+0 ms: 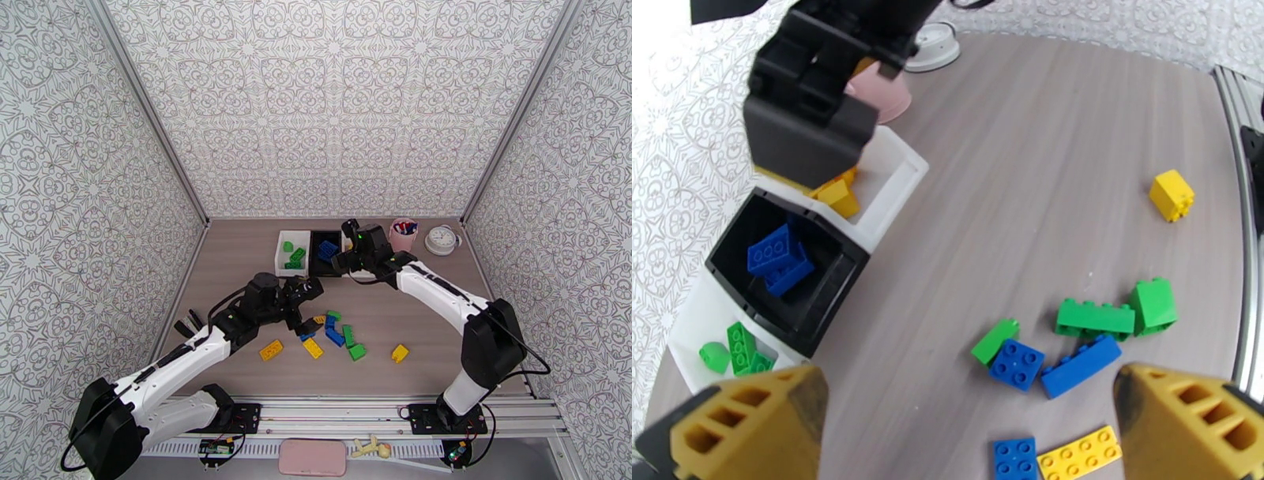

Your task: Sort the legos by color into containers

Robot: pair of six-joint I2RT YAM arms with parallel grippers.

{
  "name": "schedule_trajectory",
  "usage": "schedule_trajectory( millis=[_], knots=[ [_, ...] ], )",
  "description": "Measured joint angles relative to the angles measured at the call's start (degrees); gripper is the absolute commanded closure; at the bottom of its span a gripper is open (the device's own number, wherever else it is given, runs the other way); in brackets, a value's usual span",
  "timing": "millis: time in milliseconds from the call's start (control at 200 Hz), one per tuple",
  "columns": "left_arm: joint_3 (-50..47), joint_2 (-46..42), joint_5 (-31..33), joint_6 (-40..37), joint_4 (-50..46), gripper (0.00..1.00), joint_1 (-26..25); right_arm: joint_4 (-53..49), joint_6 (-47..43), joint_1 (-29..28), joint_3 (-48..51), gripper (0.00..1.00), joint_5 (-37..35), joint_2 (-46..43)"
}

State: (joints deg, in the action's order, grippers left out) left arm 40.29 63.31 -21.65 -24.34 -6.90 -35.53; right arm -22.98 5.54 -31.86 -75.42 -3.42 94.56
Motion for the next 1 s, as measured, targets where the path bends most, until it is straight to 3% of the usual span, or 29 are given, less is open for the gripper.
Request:
schedule_trajectory(
  millis=[220, 425, 680, 1000],
  knots=[
    [-1.42, 0.02, -4.37, -2.23, 0.37, 0.0, 1.38, -12.09, 11.04, -1.03, 3.28, 0.1, -1.09, -1.11],
    [-1.42, 0.02, -6.73, -2.93, 0.76, 0.0, 2.34, -19.5, 20.96, -6.73, 5.53, 0.14, -1.38, -0.28],
    [-1.42, 0.02, -8.13, -2.91, 1.6, 0.0, 2.71, -22.38, 27.78, -10.86, 6.82, 0.25, 1.36, 1.95],
    [-1.42, 0.02, -8.81, -2.91, 1.64, 0.0, 3.08, -22.53, 29.59, -13.18, 6.91, 0.37, 4.81, 6.8]
  ],
)
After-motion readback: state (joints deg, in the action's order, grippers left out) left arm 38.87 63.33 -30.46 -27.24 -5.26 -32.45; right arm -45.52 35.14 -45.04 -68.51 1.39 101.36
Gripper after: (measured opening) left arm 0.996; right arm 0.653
